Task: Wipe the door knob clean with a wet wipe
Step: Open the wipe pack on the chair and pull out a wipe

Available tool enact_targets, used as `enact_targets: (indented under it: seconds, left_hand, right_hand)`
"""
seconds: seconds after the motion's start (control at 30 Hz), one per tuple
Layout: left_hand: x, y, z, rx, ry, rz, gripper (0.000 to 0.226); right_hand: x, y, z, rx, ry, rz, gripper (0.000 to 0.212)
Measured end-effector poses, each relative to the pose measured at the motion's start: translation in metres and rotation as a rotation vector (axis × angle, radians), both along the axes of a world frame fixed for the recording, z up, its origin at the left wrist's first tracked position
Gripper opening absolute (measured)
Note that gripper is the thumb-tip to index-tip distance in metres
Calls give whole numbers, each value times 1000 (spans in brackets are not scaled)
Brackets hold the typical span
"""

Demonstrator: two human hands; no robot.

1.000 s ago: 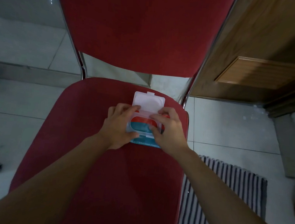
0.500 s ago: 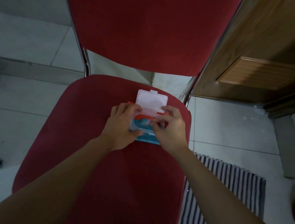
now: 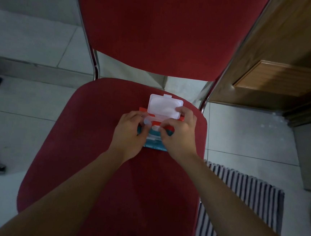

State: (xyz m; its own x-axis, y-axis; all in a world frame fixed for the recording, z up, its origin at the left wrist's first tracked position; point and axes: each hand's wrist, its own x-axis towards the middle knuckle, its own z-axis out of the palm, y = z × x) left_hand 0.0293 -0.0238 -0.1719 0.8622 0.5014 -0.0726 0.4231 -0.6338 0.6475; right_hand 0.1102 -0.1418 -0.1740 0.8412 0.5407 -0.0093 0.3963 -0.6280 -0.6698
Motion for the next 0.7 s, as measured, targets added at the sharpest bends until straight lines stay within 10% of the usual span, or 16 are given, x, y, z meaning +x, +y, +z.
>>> enact_targets:
  seconds: [0.23,0.7]
  left_hand:
    - [0,5,1,-10,2,-17,22]
    - [1,4,2,-36,31,-3,20]
  right_hand:
    - [-1,5,1,-140,-245,199,6]
    - [11,13,-5,-119,-65,417,10]
